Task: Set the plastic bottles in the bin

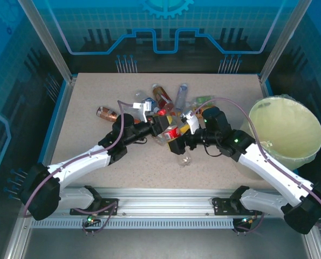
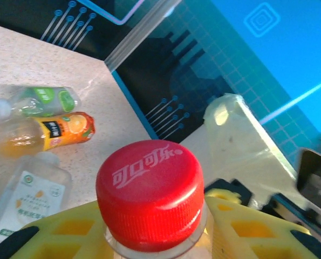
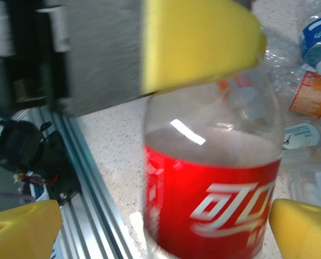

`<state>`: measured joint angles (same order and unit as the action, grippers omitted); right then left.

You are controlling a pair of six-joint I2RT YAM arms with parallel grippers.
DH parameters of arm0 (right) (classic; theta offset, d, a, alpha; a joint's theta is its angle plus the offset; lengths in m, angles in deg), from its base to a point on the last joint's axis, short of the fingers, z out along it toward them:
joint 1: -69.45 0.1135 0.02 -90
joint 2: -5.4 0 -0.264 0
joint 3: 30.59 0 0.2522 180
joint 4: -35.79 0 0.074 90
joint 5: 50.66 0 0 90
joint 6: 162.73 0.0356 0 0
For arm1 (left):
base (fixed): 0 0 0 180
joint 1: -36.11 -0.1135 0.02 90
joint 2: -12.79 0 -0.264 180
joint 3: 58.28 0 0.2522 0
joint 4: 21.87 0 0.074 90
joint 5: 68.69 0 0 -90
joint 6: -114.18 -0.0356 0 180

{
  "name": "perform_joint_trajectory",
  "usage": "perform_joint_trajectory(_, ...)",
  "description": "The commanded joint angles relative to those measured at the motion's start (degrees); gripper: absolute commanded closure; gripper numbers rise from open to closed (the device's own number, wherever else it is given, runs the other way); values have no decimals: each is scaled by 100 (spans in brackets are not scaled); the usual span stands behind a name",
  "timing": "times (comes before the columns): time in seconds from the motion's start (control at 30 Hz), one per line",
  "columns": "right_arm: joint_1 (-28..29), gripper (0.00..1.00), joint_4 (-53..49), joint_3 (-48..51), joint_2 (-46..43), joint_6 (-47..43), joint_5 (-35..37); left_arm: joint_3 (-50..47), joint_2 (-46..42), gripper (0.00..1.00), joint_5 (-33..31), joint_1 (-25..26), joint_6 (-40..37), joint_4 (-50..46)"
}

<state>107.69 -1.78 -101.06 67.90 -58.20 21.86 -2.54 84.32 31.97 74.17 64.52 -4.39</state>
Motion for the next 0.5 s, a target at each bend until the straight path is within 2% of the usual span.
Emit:
perform_joint_trajectory(0.0,75,0,185,-222,246,424,589,157,50,75,328,83,-70,565)
perform_joint_trajectory(0.07,85,0,175,-224,402,565,680,131,36,74,352,94,-67,593)
perform_joint_trajectory(0.13,96,2,239,-231,519,536,340,117,28,74,362,96,-70,584)
perform_joint_trajectory(0.23,134,13,406,-215,528,420,-72,122,42,74,367,96,-73,542)
perform_joint_trajectory(0.4,159,28,417,-198,412,261,-252,99,37,72,362,95,-103,434)
perform_joint_trajectory(0.47,158,32,299,-224,412,211,-127,114,24,65,330,98,-122,362)
